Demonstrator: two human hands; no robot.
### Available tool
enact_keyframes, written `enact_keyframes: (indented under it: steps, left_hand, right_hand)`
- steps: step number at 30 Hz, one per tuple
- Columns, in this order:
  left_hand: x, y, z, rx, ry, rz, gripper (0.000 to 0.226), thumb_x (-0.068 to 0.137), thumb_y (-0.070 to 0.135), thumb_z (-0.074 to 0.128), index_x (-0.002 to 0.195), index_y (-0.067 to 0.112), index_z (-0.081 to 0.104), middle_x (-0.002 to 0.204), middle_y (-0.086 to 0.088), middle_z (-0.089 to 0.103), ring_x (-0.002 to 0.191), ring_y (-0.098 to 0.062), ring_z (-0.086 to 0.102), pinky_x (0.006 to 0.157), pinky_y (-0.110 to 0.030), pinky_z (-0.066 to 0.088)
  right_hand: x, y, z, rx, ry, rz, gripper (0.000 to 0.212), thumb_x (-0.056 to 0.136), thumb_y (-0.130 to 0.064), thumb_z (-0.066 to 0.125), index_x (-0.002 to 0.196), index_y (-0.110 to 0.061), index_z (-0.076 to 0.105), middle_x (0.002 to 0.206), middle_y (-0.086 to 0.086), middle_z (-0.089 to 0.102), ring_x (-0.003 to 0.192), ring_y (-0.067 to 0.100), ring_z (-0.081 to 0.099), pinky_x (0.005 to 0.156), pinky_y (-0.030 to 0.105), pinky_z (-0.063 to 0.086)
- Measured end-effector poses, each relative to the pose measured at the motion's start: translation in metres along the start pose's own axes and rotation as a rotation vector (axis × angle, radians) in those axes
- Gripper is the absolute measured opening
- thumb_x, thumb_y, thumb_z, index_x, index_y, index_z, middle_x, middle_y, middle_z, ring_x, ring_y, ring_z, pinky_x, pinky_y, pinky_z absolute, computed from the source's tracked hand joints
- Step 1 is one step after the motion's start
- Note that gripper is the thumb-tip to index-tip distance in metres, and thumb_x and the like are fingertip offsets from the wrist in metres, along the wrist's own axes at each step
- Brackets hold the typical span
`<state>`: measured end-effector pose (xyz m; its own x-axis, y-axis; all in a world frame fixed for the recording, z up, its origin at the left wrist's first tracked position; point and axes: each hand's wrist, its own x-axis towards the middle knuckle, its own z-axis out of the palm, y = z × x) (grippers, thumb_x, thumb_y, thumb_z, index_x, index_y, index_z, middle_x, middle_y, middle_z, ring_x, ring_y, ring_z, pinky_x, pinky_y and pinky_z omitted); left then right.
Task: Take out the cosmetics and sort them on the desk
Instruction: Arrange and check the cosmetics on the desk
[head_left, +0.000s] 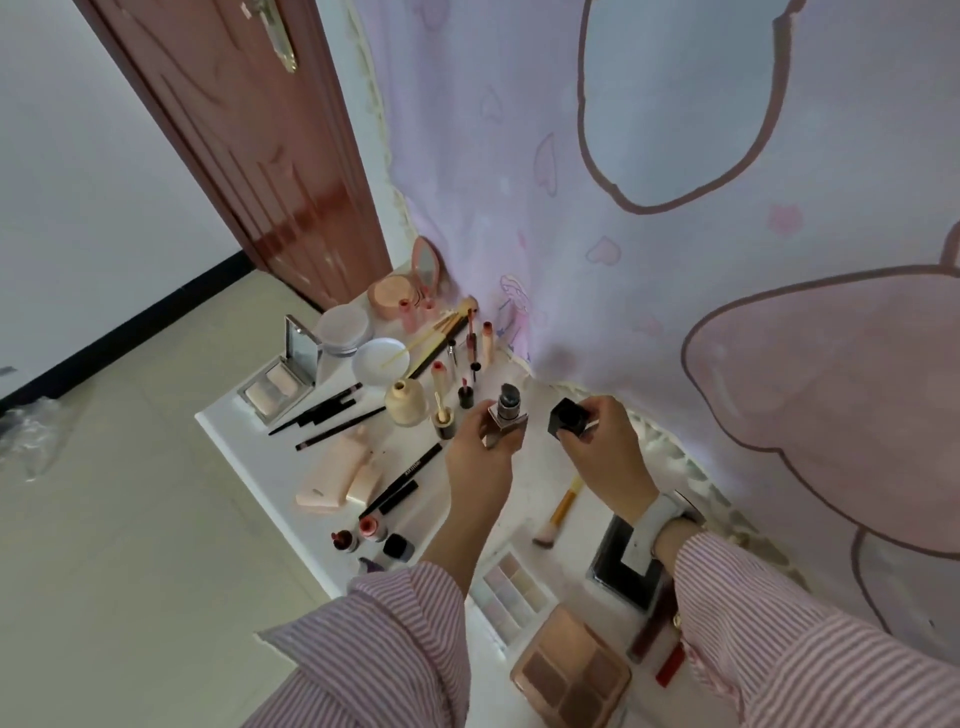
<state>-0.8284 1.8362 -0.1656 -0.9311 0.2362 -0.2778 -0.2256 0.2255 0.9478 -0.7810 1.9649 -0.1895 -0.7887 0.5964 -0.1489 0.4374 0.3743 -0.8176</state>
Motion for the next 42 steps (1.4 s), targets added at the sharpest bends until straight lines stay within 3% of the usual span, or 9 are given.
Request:
enact_keyframes:
  steps: [4, 9, 15, 20, 23, 28, 33, 39, 42]
  left_hand:
    - [0.030, 0.000, 0.018, 0.058, 0.018, 0.085, 0.024, 0.080, 0.005, 0.066, 0.088, 0.026, 0.060, 0.079, 0.019, 0.062, 0.074, 0.010, 0.057, 0.064, -0.001, 0.039]
    - [0.058, 0.006, 0.036, 0.048, -0.017, 0.096, 0.025, 0.081, 0.003, 0.064, 0.097, 0.022, 0.063, 0.093, 0.002, 0.068, 0.094, -0.016, 0.062, 0.087, -0.029, 0.047]
    - [0.065, 0.004, 0.039, 0.083, -0.064, 0.151, 0.022, 0.081, 0.013, 0.069, 0.101, 0.018, 0.063, 0.095, 0.004, 0.065, 0.087, -0.001, 0.059, 0.071, 0.000, 0.038]
    - [0.055, 0.002, 0.030, 0.144, -0.112, 0.074, 0.046, 0.086, 0.020, 0.064, 0.129, 0.014, 0.050, 0.123, 0.002, 0.057, 0.114, -0.013, 0.053, 0.095, -0.026, 0.043]
    - [0.036, 0.000, 0.019, 0.200, -0.061, 0.047, 0.053, 0.088, 0.010, 0.058, 0.137, 0.011, 0.038, 0.134, -0.002, 0.048, 0.115, -0.015, 0.051, 0.093, -0.026, 0.042]
    - [-0.002, 0.002, 0.002, 0.231, -0.016, 0.132, 0.039, 0.089, 0.009, 0.054, 0.127, 0.016, 0.047, 0.122, 0.002, 0.054, 0.099, -0.009, 0.055, 0.081, -0.024, 0.046]
    - [-0.020, 0.016, -0.023, 0.334, -0.033, 0.226, 0.035, 0.090, 0.009, 0.052, 0.125, 0.012, 0.050, 0.120, 0.001, 0.056, 0.095, -0.007, 0.054, 0.080, -0.021, 0.046]
    - [-0.023, 0.041, -0.073, 0.452, 0.038, 0.302, 0.026, 0.091, 0.015, 0.053, 0.118, 0.013, 0.055, 0.110, 0.000, 0.063, 0.094, -0.008, 0.058, 0.080, -0.021, 0.045]
    - [-0.021, 0.053, -0.099, 0.463, 0.105, 0.291, 0.030, 0.091, 0.015, 0.054, 0.121, 0.013, 0.053, 0.120, -0.002, 0.054, 0.104, -0.014, 0.056, 0.084, -0.024, 0.043]
  right_hand:
    - [0.024, 0.007, 0.010, -0.034, 0.051, 0.033, 0.021, 0.080, -0.016, 0.065, 0.091, -0.005, 0.051, 0.099, 0.013, 0.052, 0.078, 0.021, 0.053, 0.062, 0.020, 0.037]
    - [0.036, 0.014, 0.017, -0.063, 0.073, 0.037, 0.026, 0.078, -0.019, 0.068, 0.096, -0.002, 0.059, 0.100, 0.014, 0.056, 0.086, 0.024, 0.057, 0.068, 0.021, 0.040]
    - [0.028, 0.012, 0.017, -0.029, 0.095, 0.058, 0.040, 0.076, -0.020, 0.073, 0.103, -0.006, 0.046, 0.103, 0.005, 0.059, 0.094, 0.022, 0.059, 0.074, 0.028, 0.045]
    - [0.014, 0.010, 0.010, -0.077, 0.017, 0.028, 0.032, 0.089, -0.012, 0.055, 0.119, -0.009, 0.044, 0.100, 0.007, 0.064, 0.097, 0.022, 0.060, 0.077, 0.025, 0.045]
    - [0.000, 0.021, -0.005, -0.385, -0.046, -0.159, 0.029, 0.091, -0.009, 0.043, 0.118, -0.013, 0.053, 0.103, 0.005, 0.061, 0.096, 0.021, 0.056, 0.079, 0.029, 0.043]
    - [-0.012, 0.024, -0.029, -0.961, -0.486, -0.815, 0.035, 0.068, -0.003, 0.064, 0.101, -0.013, 0.062, 0.102, 0.007, 0.062, 0.090, 0.025, 0.059, 0.065, 0.036, 0.043]
    - [-0.018, -0.001, -0.023, -1.193, -0.461, -1.053, 0.025, 0.048, -0.011, 0.078, 0.064, -0.020, 0.061, 0.063, -0.006, 0.056, 0.058, 0.013, 0.054, 0.048, 0.022, 0.042]
    - [-0.026, -0.037, -0.021, -0.889, -0.224, -1.147, 0.018, 0.062, -0.012, 0.077, 0.073, -0.015, 0.063, 0.065, -0.003, 0.059, 0.058, 0.014, 0.055, 0.050, 0.025, 0.047]
    - [-0.032, -0.074, -0.020, -0.424, -0.084, -0.897, 0.013, 0.078, -0.009, 0.068, 0.086, -0.010, 0.057, 0.067, -0.008, 0.052, 0.054, 0.003, 0.045, 0.050, 0.019, 0.044]
